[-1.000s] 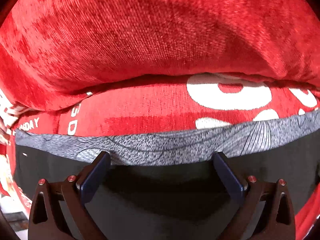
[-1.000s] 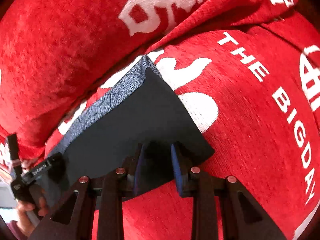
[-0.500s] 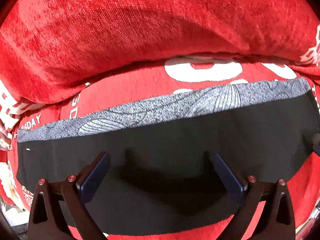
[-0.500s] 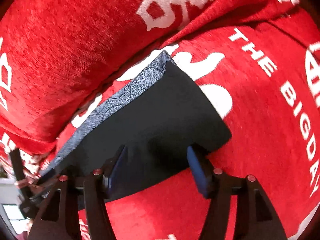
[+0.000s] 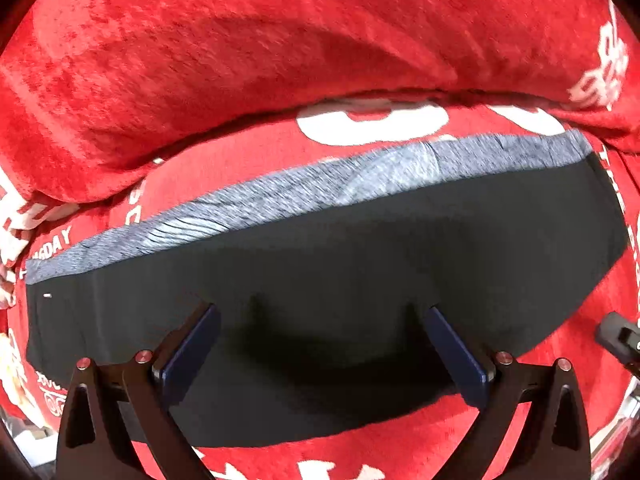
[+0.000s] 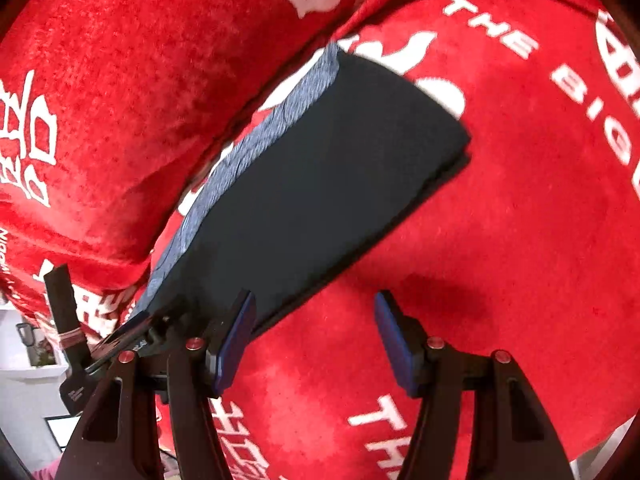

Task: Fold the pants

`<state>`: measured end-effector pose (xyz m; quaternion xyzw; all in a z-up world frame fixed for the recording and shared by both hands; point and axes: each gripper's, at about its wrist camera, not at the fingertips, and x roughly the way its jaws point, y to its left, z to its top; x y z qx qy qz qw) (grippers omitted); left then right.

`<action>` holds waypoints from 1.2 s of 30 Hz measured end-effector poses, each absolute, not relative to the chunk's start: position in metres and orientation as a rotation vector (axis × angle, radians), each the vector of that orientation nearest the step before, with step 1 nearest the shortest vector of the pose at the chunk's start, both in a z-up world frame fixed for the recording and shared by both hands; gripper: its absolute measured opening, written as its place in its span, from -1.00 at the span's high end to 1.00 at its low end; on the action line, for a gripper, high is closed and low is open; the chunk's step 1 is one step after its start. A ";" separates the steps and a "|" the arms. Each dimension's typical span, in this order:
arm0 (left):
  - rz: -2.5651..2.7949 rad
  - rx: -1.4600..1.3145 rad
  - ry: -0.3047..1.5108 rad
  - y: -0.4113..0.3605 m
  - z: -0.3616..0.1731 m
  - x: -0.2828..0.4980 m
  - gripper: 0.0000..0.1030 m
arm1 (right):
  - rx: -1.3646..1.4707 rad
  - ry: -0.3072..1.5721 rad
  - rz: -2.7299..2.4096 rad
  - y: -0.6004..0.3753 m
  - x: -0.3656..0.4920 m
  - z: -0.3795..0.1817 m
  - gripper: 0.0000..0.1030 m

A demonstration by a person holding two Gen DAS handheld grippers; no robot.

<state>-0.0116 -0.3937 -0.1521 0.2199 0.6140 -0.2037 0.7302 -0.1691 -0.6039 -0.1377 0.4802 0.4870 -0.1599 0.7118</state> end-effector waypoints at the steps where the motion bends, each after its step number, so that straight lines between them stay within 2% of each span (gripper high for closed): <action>1: -0.453 0.489 1.359 -0.394 -0.156 -0.015 -1.00 | 1.071 1.079 -0.350 -0.602 -0.167 -0.140 -0.27; 5: -0.456 0.489 1.398 -0.388 -0.176 -0.030 -1.00 | 1.086 1.068 -0.324 -0.596 -0.167 -0.144 -0.27; 16: -0.467 0.468 1.399 -0.389 -0.167 -0.033 -1.00 | 1.155 1.018 -0.332 -0.605 -0.172 -0.154 -0.27; 29: -0.437 0.407 1.385 -0.409 -0.176 -0.030 -1.00 | 1.337 0.789 -0.330 -0.633 -0.192 -0.179 -0.27; 36: -0.473 0.441 1.377 -0.409 -0.176 -0.029 -1.00 | 1.367 0.667 -0.324 -0.656 -0.173 -0.185 -0.30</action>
